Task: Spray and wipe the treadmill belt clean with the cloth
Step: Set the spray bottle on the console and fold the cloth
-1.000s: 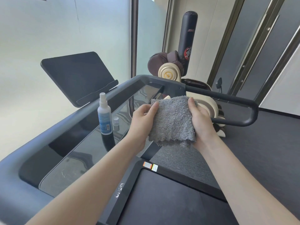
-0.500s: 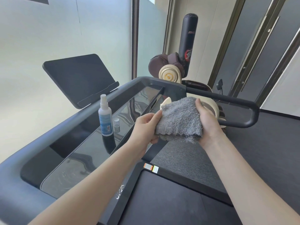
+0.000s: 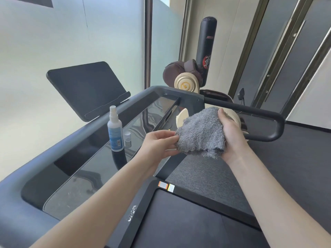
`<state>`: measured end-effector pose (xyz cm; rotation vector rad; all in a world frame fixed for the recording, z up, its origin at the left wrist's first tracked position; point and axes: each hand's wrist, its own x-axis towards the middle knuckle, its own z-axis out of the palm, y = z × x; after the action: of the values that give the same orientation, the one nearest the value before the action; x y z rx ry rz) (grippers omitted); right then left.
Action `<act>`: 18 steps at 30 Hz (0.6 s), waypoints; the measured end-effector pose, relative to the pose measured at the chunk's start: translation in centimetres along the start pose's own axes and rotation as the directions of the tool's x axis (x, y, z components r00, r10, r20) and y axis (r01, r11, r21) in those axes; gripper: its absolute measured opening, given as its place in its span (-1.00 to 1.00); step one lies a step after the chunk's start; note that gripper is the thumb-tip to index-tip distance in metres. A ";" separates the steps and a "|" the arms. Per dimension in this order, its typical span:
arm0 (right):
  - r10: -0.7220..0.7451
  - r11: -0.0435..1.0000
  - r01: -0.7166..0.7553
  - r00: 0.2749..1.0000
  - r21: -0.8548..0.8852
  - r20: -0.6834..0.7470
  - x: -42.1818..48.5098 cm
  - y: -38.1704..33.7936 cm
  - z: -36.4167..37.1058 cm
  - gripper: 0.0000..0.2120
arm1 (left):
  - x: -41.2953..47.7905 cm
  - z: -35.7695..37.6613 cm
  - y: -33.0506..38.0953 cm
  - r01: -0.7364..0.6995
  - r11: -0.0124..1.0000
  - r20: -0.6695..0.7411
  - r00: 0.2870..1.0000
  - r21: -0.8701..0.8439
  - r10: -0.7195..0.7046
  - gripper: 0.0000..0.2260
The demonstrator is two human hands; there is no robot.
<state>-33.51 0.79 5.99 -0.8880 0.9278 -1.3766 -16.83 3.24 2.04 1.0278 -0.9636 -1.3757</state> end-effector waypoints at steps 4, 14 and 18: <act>-0.107 0.994 0.108 0.994 -0.025 0.023 0.0 -0.5 0.1 -0.73 | 0.4 -0.1 -0.4 -0.060 0.988 -0.071 0.995 0.143 0.071 -0.97; -0.064 0.998 0.064 0.997 -0.010 -0.049 0.1 -1.3 -0.3 -0.75 | 0.3 0.2 -0.1 -0.027 0.999 0.154 0.988 -0.021 0.030 -0.86; -0.044 0.999 0.045 0.999 0.018 -0.032 0.2 -1.4 0.0 -0.68 | 0.3 0.5 -0.3 -0.034 0.999 0.135 0.990 0.010 0.032 -0.88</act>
<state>-34.06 0.61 7.25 -0.8792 0.9230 -1.4389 -17.41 2.91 1.91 0.9333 -1.0854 -1.4276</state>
